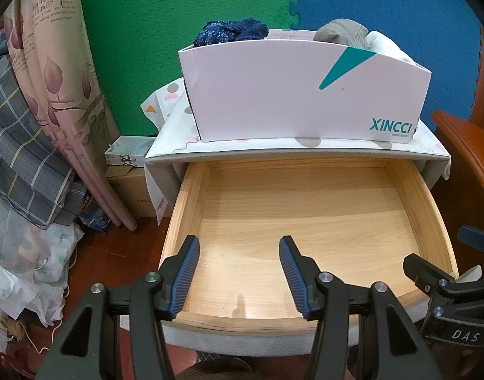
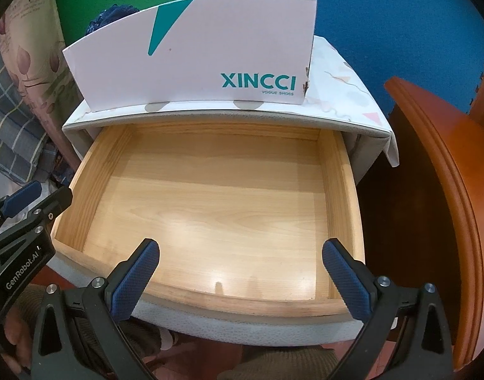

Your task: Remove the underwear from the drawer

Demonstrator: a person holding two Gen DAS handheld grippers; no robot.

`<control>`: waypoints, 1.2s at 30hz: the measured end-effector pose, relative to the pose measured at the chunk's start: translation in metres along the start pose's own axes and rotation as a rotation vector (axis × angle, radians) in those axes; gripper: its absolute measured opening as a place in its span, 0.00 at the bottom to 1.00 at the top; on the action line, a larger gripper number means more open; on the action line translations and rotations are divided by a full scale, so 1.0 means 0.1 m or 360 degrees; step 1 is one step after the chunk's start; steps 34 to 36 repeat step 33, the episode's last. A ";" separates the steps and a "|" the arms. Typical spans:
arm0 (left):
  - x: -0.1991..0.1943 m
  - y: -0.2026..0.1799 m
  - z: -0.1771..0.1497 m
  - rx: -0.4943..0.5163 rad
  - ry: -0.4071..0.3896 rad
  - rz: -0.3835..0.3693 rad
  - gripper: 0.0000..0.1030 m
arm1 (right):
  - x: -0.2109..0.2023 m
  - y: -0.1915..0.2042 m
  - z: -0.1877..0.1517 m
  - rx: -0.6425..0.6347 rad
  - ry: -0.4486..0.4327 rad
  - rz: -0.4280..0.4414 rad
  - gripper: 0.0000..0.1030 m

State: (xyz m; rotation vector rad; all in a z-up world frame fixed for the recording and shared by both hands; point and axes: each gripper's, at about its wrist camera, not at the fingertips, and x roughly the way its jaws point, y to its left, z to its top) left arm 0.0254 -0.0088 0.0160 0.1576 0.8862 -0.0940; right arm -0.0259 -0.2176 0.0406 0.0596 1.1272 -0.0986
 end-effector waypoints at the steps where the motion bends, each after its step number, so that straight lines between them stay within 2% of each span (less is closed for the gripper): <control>1: 0.00 0.00 0.00 0.0000 0.0000 0.0002 0.52 | 0.00 0.00 0.00 -0.0001 0.0001 0.0002 0.99; 36: -0.03 -0.04 -0.01 0.0023 -0.0022 0.0006 0.52 | 0.02 0.02 0.00 -0.0005 0.0008 0.0003 0.99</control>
